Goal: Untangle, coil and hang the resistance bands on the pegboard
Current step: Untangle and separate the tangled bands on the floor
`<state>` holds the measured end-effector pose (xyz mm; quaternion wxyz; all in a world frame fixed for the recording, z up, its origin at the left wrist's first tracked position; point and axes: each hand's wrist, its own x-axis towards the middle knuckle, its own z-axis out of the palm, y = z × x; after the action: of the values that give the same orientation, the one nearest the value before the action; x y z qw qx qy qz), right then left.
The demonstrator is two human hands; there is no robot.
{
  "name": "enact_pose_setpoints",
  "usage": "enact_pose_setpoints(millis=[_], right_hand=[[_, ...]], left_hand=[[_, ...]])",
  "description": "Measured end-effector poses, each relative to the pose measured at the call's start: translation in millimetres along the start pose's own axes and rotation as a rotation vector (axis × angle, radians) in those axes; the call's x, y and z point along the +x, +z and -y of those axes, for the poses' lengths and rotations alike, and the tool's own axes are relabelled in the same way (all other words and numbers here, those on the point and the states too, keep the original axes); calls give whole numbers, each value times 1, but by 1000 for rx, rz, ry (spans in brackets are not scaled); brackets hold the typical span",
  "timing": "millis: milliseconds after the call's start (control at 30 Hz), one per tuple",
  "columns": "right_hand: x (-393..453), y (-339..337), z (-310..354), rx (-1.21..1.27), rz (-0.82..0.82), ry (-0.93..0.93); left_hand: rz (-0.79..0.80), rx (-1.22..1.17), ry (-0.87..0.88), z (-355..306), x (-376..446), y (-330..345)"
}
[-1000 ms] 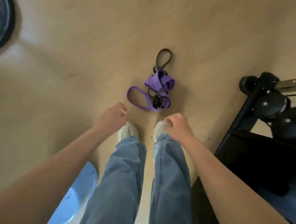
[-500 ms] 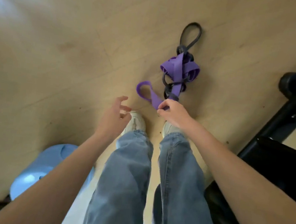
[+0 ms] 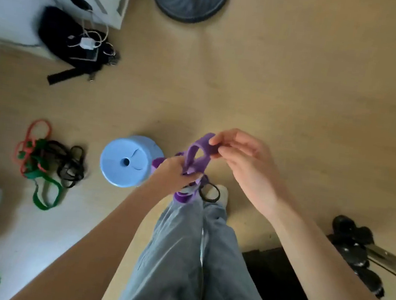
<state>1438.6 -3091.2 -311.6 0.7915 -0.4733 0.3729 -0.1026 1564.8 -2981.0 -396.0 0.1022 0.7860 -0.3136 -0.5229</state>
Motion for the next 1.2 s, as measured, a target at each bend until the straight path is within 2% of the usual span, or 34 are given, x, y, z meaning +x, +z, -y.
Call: enact_pose_setpoints(millis=[67,200,267,333,433,500,533,600,667,767,833,900,933,1000,1133,1200], right_hand=[[11,32,-1,15,97,72],[34,101,-37,-535,394,280],[41,149,-57,-800,630,201],[47,203,-69,-895,781,31],[72,281,-75,-1036,761,-22],[93,329,-77,-1145,764,-22],[102,351,-77,-1165,732,-30],[119,398,-75,-1158,553,-55],[132,447,-73,-1130,413,-57],[136,520,-74,-1181,440,-21],[139,567,-77,-1195,478,-30],[144,606,-83,-1163,498,-14],[147,624,-87,-1113,511,19],[154,656,-97,-1012,506,111],[175,694,-118,-965,538,253],[190,704,-124,-986,570,319]], left_hand=[[-123,2,-51,26,-40,-28],[-472,-459,-149,83,-112,-86],[-641,-602,-143,107,-138,-114],[-739,-745,-140,132,-157,-137],[-872,-1115,-169,186,-183,-170],[-889,-1332,-223,236,-199,-191],[-865,-1430,-228,260,-206,-201],[-823,-1529,-268,312,-217,-222],[-805,-1540,-402,357,-230,-242],[-739,-1454,-519,402,-255,-266],[-740,-1398,-426,417,-266,-284],[-765,-1339,-243,428,-268,-296],[-747,-1243,-154,433,-265,-300],[-726,-999,-102,442,-256,-304],[-1057,-920,-238,470,-237,-304],[-1090,-914,-256,482,-227,-305]])
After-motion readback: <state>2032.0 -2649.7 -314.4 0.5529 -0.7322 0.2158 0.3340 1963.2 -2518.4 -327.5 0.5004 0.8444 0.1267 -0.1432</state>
